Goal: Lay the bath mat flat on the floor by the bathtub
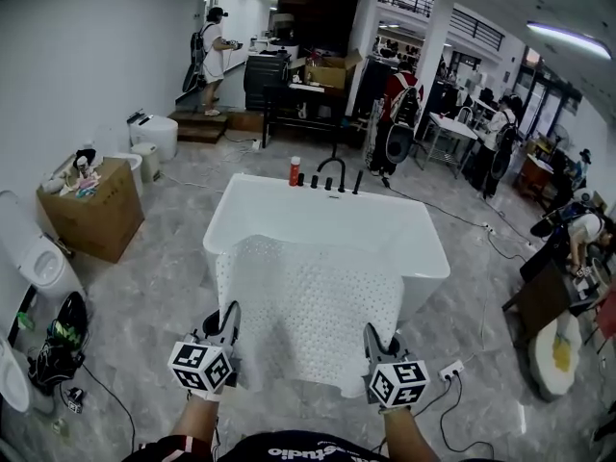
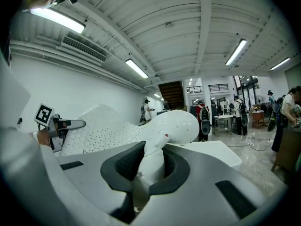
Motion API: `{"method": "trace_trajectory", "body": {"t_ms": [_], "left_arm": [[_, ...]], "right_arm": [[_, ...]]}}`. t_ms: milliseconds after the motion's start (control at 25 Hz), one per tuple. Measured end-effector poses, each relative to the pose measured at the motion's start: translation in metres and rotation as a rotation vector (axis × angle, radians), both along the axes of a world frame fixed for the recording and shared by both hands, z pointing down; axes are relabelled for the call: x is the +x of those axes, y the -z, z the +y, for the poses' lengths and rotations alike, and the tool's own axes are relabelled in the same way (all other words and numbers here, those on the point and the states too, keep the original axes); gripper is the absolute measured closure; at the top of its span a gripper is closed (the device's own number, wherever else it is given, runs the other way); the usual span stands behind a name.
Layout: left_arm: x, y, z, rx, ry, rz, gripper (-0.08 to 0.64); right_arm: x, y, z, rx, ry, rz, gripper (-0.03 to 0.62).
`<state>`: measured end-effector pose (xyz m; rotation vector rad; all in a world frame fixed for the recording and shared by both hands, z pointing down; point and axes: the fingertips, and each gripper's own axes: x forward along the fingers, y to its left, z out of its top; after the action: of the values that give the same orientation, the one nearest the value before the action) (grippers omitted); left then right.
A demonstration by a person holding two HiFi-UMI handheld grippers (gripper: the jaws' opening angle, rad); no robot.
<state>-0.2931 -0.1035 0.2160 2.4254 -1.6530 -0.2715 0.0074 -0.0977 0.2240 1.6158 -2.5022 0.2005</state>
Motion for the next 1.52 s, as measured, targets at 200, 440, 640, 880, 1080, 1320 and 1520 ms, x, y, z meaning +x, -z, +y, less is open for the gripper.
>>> {"method": "trace_trajectory", "body": {"t_ms": [200, 440, 640, 880, 1080, 1320, 1520], "left_arm": [[-0.003, -0.004, -0.008, -0.004, -0.017, 0.02, 0.532], [-0.001, -0.011, -0.017, -0.015, -0.031, 0.035, 0.532], [0.001, -0.013, -0.022, -0.021, -0.03, 0.038, 0.532], [0.013, -0.012, -0.034, -0.024, -0.044, 0.023, 0.532], [0.036, -0.009, -0.054, -0.023, -0.058, 0.004, 0.532], [0.064, -0.001, -0.086, -0.015, -0.05, -0.012, 0.532], [0.09, 0.001, -0.116, -0.017, -0.037, -0.02, 0.532]], "right_arm": [[-0.002, -0.001, -0.001, -0.009, -0.019, 0.02, 0.548], [0.001, -0.003, -0.007, -0.015, -0.04, 0.029, 0.548], [0.006, -0.005, -0.012, -0.023, -0.044, 0.03, 0.548], [0.015, -0.004, -0.027, -0.016, -0.047, 0.017, 0.548], [0.03, -0.004, -0.048, -0.007, -0.041, 0.011, 0.548], [0.062, -0.001, -0.085, -0.002, -0.039, -0.001, 0.548], [0.089, 0.005, -0.118, 0.008, -0.031, -0.005, 0.548]]}}
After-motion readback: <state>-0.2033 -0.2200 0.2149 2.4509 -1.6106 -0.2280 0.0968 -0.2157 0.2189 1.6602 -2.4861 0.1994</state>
